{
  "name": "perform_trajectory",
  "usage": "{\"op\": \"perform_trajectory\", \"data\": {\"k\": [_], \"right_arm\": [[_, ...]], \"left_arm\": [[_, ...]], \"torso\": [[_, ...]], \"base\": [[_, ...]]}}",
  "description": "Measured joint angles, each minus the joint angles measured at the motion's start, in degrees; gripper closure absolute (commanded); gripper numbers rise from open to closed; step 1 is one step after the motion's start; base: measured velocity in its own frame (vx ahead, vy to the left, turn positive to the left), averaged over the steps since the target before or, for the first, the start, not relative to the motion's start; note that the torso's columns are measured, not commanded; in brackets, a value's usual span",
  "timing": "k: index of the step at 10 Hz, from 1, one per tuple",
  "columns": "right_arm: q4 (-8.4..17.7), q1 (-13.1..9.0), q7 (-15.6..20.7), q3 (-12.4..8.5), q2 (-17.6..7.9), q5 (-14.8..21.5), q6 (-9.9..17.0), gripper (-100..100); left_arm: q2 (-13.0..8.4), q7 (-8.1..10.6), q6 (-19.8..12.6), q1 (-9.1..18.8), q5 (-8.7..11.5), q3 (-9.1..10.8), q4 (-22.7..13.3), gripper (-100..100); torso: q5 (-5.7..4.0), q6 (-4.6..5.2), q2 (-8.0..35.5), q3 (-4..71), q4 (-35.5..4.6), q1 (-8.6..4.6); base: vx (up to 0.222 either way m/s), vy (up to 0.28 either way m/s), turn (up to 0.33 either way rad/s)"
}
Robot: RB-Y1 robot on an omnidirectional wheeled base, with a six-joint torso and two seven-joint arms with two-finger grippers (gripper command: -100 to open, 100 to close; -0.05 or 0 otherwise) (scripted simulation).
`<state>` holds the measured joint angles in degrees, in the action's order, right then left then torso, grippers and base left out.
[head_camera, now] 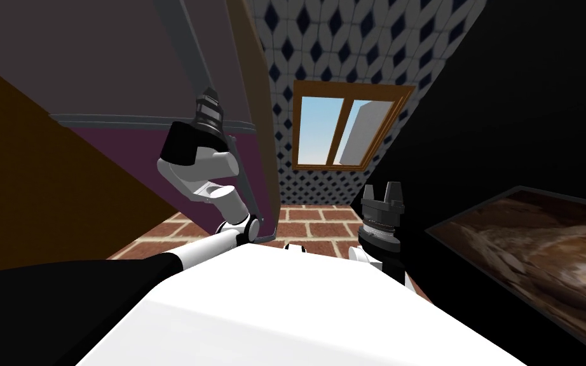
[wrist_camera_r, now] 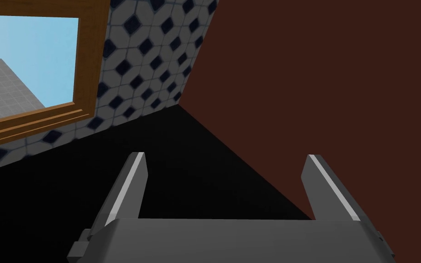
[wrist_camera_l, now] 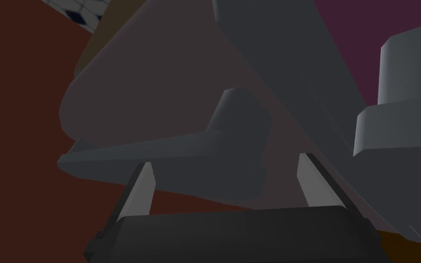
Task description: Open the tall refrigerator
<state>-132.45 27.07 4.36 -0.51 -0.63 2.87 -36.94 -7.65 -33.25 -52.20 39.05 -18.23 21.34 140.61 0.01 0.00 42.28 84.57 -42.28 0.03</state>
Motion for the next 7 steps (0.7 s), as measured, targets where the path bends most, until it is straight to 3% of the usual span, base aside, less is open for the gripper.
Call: {"op": "perform_trajectory", "data": {"k": [4, 7], "right_arm": [[0.0, 0.0, 0.0, 0.0, 0.0, 0.0, 0.0, 0], [0.0, 0.0, 0.0, 0.0, 0.0, 0.0, 0.0, 0]], "left_arm": [[1.1, -4.54, -4.8, 4.1, -2.6, 1.81, -1.3, -100], [0.4, -7.69, -8.0, 6.9, -4.6, 3.05, -2.6, -100]], "torso": [[0.0, 0.02, 0.0, 0.0, 0.0, 0.01], [-0.01, 0.0, 0.0, 0.0, 0.0, -0.03]], "base": [[0.033, -0.064, 0.031], [0.034, -0.059, 0.03]]}}
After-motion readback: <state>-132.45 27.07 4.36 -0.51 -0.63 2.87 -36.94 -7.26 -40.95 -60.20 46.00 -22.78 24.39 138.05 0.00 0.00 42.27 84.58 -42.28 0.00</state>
